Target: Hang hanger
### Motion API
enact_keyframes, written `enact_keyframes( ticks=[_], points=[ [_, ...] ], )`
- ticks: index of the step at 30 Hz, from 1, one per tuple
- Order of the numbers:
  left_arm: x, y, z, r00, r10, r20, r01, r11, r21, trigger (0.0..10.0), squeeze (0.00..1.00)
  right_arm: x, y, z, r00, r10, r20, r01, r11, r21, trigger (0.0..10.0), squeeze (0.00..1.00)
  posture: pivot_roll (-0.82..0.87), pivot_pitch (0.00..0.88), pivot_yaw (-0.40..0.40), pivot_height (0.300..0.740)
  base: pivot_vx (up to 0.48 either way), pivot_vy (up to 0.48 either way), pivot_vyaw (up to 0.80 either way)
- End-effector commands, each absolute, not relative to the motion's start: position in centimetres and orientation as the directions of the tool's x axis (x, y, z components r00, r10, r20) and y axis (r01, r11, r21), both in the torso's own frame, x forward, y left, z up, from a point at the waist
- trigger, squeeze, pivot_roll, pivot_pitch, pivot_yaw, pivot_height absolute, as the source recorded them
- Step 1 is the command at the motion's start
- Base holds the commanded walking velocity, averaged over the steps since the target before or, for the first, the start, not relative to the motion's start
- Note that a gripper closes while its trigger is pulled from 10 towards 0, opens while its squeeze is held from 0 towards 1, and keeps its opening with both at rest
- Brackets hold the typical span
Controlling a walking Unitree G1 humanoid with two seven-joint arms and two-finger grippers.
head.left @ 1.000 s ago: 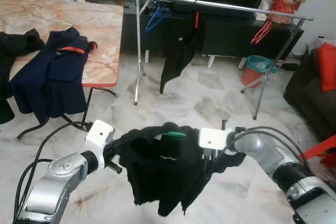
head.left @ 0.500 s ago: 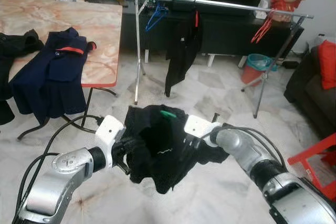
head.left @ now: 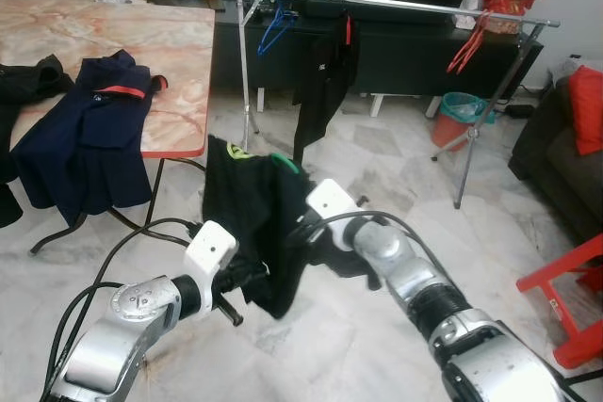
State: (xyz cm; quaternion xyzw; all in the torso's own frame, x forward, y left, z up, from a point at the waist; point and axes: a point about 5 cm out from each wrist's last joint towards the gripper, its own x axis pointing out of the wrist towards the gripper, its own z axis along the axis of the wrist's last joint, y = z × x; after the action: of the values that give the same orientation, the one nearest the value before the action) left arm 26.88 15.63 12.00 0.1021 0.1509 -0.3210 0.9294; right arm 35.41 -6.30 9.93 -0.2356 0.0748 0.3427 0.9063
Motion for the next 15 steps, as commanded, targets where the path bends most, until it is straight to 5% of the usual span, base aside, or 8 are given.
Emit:
enact_keyframes(
  ticks=[1,2,3,4,5,15],
  points=[
    [27.7,16.3,12.6,0.806,-0.507,-0.307,0.564,0.814,0.138,10.0,0.00,35.5,-6.0,11.0,0.744,0.625,-0.238,-0.665,0.657,-0.355,10.0,0.00,0.21,0.000,-0.102,0.740,0.000,0.000,0.00],
    [27.8,16.3,12.6,0.809,-0.505,-0.300,0.561,0.816,0.139,10.0,0.00,35.5,-5.9,11.0,0.739,0.631,-0.236,-0.671,0.653,-0.352,10.0,0.00,0.21,0.000,-0.101,0.740,0.000,0.000,0.00],
    [27.9,16.3,12.6,0.813,-0.504,-0.291,0.556,0.820,0.137,10.0,0.33,35.4,-5.9,11.0,0.737,0.634,-0.236,-0.672,0.650,-0.354,10.0,0.00,0.21,0.000,-0.099,0.740,0.000,0.000,0.00],
    [27.9,16.3,12.6,0.816,-0.503,-0.284,0.554,0.822,0.135,10.0,0.33,35.4,-5.9,11.0,0.736,0.635,-0.236,-0.673,0.648,-0.357,10.0,0.00,0.21,0.000,-0.099,0.740,0.000,0.000,0.00],
    [28.0,16.3,12.6,0.819,-0.502,-0.277,0.551,0.824,0.135,10.0,1.00,35.4,-5.9,11.0,0.735,0.635,-0.237,-0.674,0.648,-0.354,10.0,0.00,0.21,0.000,-0.098,0.740,0.000,0.000,0.00],
    [26.7,15.6,13.1,0.763,-0.604,-0.231,0.638,0.761,0.119,10.0,1.00,35.1,-7.0,10.2,0.747,0.614,-0.256,-0.664,0.661,-0.349,10.0,0.00,0.22,0.000,-0.104,0.740,0.000,0.000,0.00]
  ],
)
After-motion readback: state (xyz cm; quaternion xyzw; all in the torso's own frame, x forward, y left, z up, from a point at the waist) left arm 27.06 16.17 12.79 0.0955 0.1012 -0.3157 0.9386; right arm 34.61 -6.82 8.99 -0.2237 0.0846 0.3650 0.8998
